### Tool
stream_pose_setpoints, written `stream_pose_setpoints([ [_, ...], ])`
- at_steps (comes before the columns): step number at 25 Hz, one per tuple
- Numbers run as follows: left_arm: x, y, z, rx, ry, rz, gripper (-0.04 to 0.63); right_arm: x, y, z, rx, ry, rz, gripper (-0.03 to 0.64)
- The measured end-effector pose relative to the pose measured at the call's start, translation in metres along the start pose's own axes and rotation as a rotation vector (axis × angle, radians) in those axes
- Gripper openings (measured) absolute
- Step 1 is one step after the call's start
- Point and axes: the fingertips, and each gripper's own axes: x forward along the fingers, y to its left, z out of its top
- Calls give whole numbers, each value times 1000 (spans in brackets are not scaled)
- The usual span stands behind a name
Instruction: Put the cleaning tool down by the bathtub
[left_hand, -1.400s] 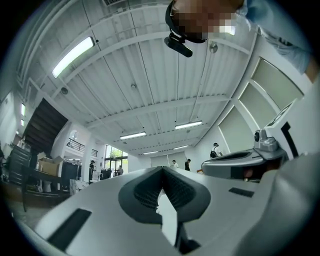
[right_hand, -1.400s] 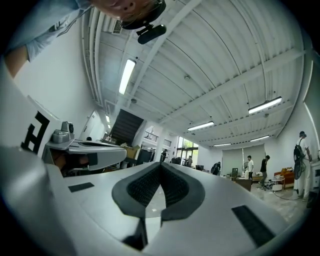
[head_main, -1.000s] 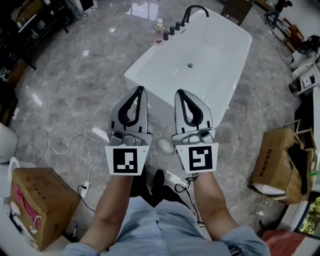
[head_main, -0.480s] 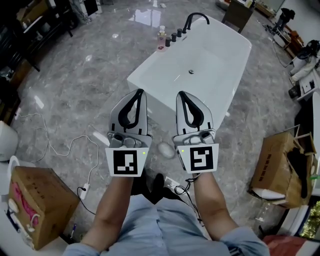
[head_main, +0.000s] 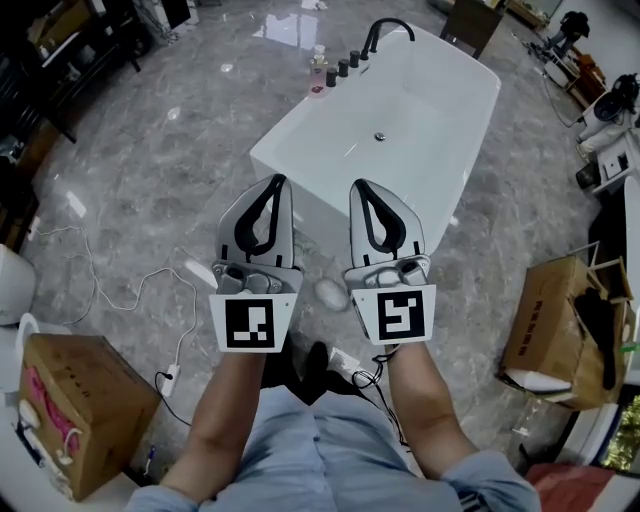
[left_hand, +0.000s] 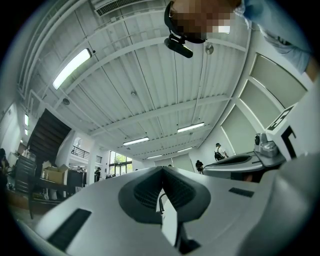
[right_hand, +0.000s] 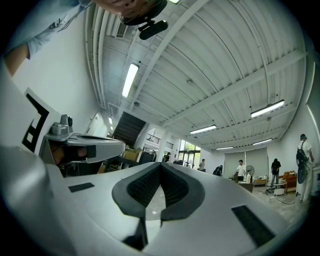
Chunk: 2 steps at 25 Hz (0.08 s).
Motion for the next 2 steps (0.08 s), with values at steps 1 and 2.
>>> stream_pose_setpoints([
  [1, 1, 0, -2, 5, 5, -2, 15, 1, -1, -1, 1, 2, -1, 12],
  [2, 2, -1, -4, 9, 10, -3, 15, 2, -2, -3, 2, 4, -2, 12],
])
